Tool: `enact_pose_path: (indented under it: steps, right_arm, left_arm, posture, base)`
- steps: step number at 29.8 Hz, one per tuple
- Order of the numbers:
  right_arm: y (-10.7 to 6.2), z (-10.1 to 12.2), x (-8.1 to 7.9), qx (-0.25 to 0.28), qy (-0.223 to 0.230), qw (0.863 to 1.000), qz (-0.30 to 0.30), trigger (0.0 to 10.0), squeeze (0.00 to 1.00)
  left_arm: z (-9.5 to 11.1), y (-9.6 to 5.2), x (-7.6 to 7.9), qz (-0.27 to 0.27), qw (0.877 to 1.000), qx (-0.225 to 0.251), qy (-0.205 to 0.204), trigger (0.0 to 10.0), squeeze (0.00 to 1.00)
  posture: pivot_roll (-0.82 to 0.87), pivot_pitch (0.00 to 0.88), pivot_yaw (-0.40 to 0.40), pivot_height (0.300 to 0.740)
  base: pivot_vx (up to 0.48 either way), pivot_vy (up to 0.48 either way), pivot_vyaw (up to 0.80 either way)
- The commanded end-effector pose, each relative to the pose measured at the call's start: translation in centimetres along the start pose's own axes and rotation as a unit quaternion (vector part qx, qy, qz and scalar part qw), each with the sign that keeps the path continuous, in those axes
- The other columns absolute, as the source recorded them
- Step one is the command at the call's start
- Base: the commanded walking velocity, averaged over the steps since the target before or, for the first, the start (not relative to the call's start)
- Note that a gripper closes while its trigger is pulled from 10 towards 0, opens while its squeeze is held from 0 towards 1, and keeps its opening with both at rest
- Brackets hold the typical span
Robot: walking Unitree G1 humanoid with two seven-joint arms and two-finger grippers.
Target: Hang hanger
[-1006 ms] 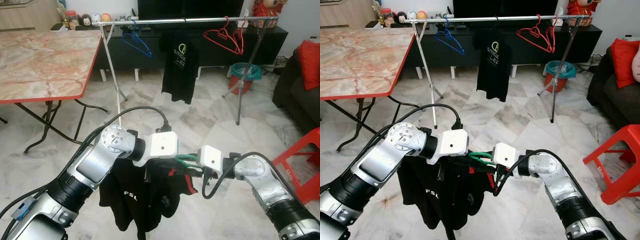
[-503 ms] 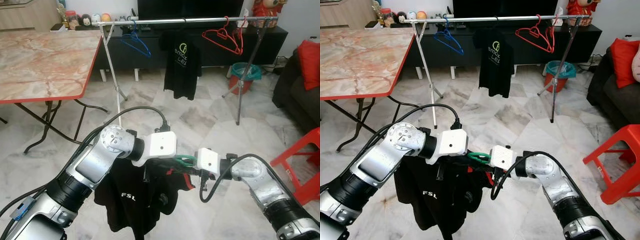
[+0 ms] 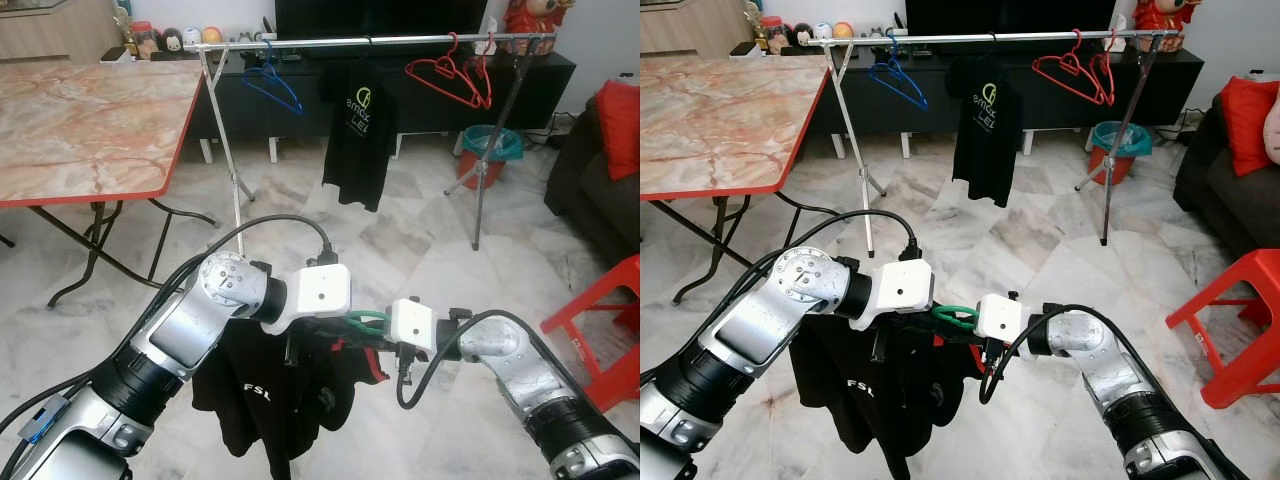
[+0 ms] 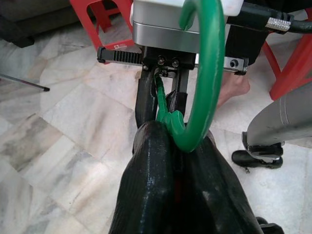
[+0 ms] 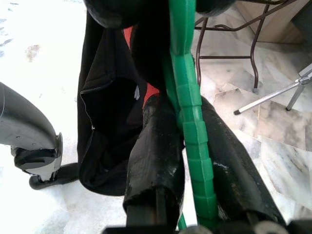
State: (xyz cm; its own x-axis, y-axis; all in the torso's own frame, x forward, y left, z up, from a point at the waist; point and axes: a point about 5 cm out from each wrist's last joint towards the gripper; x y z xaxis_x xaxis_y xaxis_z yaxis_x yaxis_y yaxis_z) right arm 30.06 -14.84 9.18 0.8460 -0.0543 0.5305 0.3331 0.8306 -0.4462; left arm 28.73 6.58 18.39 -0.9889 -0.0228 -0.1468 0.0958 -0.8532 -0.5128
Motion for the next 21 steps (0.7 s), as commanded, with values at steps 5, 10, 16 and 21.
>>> enact_pose_path:
  steps: [5,10,16,21]
  right_arm:
    - [-0.36,-1.26,-0.41,-0.036,0.023,0.999,-0.004,0.0,0.00]
    - [-0.35,-1.32,-0.41,-0.036,0.025,0.999,-0.007,0.0,0.00]
    - [-0.31,-1.36,-0.50,-0.036,0.027,0.999,-0.008,0.0,0.00]
    - [-0.15,-1.29,-0.48,-0.034,0.026,0.999,-0.007,0.0,0.00]
  left_arm:
    - [2.04,-0.61,0.63,-0.021,0.998,0.036,0.038,10.0,0.00]
    - [1.98,-0.63,0.67,-0.024,0.998,0.034,0.039,10.0,0.00]
    - [1.86,-0.70,0.79,-0.028,0.998,0.032,0.038,10.0,0.00]
    - [1.69,-0.86,0.82,-0.031,0.998,0.027,0.039,10.0,0.00]
  posture:
    - [0.03,0.000,0.018,0.740]
    - [0.03,0.000,0.021,0.740]
    - [0.03,0.000,0.021,0.740]
    - [0.03,0.000,0.022,0.740]
  base:
    - [0.000,0.000,0.00]
    - [0.000,0.000,0.00]
    - [0.000,0.000,0.00]
    - [0.000,0.000,0.00]
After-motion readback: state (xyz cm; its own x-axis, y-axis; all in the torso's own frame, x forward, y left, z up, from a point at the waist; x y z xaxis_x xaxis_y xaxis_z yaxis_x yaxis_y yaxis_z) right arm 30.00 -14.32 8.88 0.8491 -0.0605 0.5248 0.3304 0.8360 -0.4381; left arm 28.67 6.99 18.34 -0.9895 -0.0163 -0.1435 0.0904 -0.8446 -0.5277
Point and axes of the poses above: a point about 5 cm out from each wrist's last joint towards the gripper, its own y axis pointing out of the wrist towards the gripper, its own z axis along the axis of the wrist's last joint, x = y × z, and after that the axes turned 15 degrees about -y, right-handed
